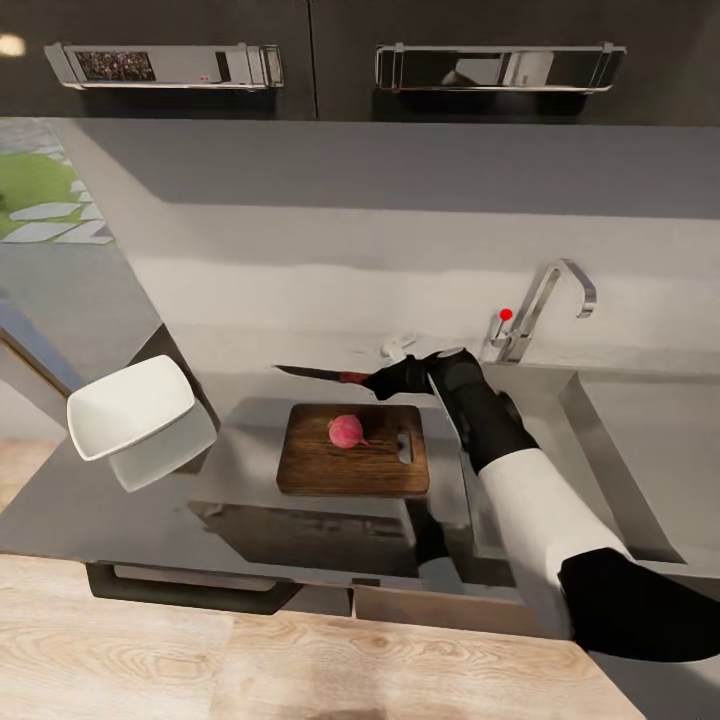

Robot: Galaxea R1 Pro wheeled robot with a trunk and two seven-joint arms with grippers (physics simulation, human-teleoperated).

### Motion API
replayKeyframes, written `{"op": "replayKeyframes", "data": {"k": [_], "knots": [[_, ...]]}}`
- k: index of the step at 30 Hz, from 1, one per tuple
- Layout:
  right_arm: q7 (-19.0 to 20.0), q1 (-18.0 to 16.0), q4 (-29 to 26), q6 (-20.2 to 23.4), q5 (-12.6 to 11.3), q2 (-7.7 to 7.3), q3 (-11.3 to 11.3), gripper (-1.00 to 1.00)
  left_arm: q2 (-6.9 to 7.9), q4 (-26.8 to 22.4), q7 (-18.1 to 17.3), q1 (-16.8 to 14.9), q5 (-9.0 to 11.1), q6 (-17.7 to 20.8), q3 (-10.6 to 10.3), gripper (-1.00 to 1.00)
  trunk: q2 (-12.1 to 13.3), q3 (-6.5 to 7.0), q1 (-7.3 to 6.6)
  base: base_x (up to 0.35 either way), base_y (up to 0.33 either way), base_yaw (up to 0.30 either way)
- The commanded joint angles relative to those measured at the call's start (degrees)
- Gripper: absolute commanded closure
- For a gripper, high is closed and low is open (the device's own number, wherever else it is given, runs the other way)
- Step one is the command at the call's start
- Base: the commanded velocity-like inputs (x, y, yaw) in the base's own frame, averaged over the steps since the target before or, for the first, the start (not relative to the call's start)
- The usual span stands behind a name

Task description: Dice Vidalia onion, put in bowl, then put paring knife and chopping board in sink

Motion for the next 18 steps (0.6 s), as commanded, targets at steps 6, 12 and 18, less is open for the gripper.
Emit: {"op": "replayKeyframes", "data": {"k": [6,12,18], "knots": [[1.24,0.18,-1.9,0.67,1.57,-1.11,-1.51,1.0,-0.16,0.0,0.08,-0.04,0.57,-1.84,-0.38,-1.0,-0.1,-0.09,0.03,0.0,0.0,0.0],[-0.49,0.19,-3.82,0.7,2.62,-1.12,-1.35,1.0,-0.16,0.01,0.04,-0.03,0.55,-3.77,-0.4,-1.0,-0.1,-0.09,0.03,0.0,0.0,0.0],[-2.22,0.19,-5.74,0.7,2.62,-1.12,-1.35,1.0,-0.16,0.01,0.04,-0.03,0.55,-5.69,-0.4,-1.0,-0.1,-0.09,0.03,0.0,0.0,0.0]]}}
